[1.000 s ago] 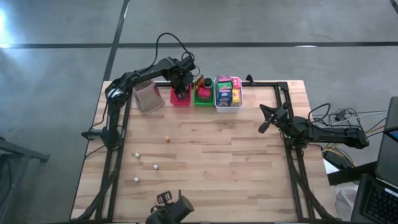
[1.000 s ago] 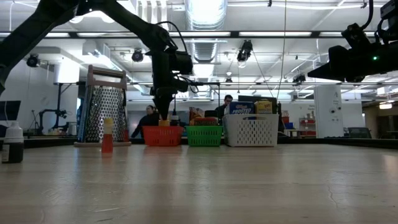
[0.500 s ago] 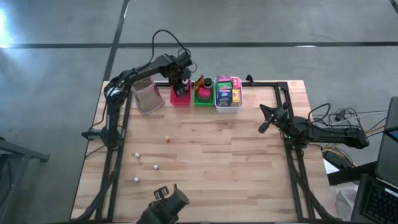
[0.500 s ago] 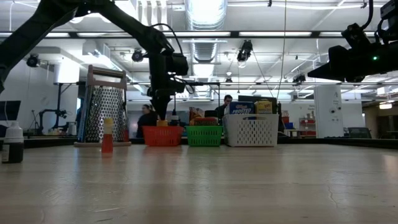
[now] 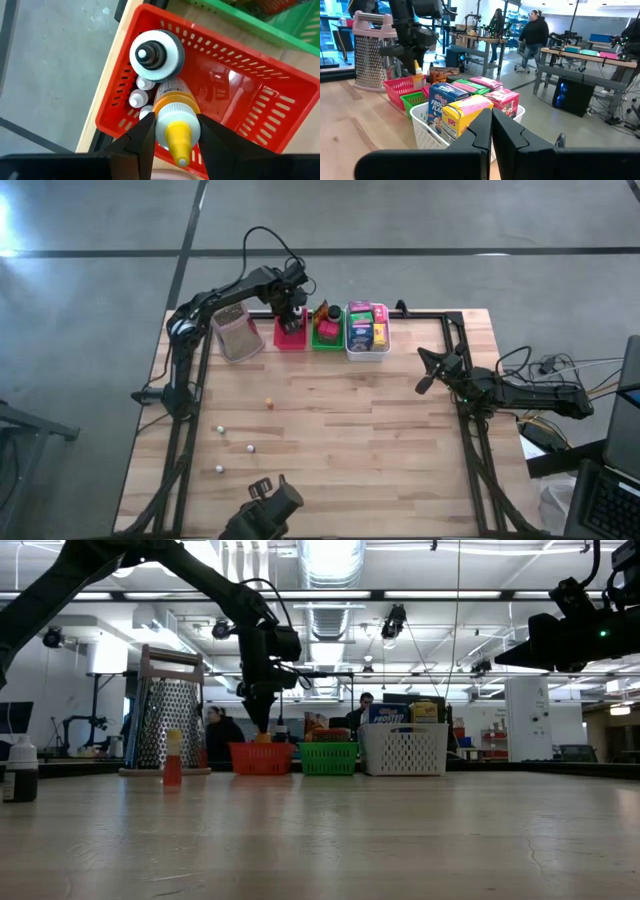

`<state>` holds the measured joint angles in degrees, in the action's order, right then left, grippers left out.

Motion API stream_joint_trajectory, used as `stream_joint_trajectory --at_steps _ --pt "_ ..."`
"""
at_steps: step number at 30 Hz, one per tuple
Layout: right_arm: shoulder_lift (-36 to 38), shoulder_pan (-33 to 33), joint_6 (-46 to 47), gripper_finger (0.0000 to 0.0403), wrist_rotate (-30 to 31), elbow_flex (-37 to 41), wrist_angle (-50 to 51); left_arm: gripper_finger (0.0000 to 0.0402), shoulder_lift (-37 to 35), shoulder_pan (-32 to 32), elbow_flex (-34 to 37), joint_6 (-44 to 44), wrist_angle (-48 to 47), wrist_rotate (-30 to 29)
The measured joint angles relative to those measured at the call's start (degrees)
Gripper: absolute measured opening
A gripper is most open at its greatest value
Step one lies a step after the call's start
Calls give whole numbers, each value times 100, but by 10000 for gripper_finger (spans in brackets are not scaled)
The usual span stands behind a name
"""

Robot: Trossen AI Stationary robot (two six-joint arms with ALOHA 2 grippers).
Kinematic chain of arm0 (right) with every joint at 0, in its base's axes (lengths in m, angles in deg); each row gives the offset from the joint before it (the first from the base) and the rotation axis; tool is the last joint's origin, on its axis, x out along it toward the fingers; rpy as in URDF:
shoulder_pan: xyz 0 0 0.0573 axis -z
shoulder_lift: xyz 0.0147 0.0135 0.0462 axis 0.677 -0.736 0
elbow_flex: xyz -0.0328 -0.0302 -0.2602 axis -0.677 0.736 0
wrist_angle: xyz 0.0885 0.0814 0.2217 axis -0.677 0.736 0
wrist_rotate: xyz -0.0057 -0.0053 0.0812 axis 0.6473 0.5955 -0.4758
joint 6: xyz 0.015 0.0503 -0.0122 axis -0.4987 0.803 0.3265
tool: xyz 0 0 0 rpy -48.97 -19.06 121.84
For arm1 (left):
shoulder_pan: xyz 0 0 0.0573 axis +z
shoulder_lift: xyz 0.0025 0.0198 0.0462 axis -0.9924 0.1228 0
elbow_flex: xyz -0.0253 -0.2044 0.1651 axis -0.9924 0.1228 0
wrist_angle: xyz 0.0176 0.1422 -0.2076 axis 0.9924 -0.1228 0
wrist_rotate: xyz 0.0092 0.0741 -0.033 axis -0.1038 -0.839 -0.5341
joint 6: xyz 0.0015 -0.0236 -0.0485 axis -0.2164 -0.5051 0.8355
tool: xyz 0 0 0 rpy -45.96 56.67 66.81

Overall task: Pick & Place Kitchen Items
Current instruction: Put the large yellow food coloring bottle into the red bin

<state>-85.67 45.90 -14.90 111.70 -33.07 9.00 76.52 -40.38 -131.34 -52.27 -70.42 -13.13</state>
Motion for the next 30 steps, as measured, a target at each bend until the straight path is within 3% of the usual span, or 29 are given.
stream_joint_trajectory --at_steps 9,21,30 --pt "-1 2 0 8 0 2 0 139 0 4 0 -50 60 20" --pt "0 0 0 8 2 2 2 198 2 20 0 -96 145 11" --pt "-1 0 0 8 0 0 0 202 2 24 0 -192 143 -98"
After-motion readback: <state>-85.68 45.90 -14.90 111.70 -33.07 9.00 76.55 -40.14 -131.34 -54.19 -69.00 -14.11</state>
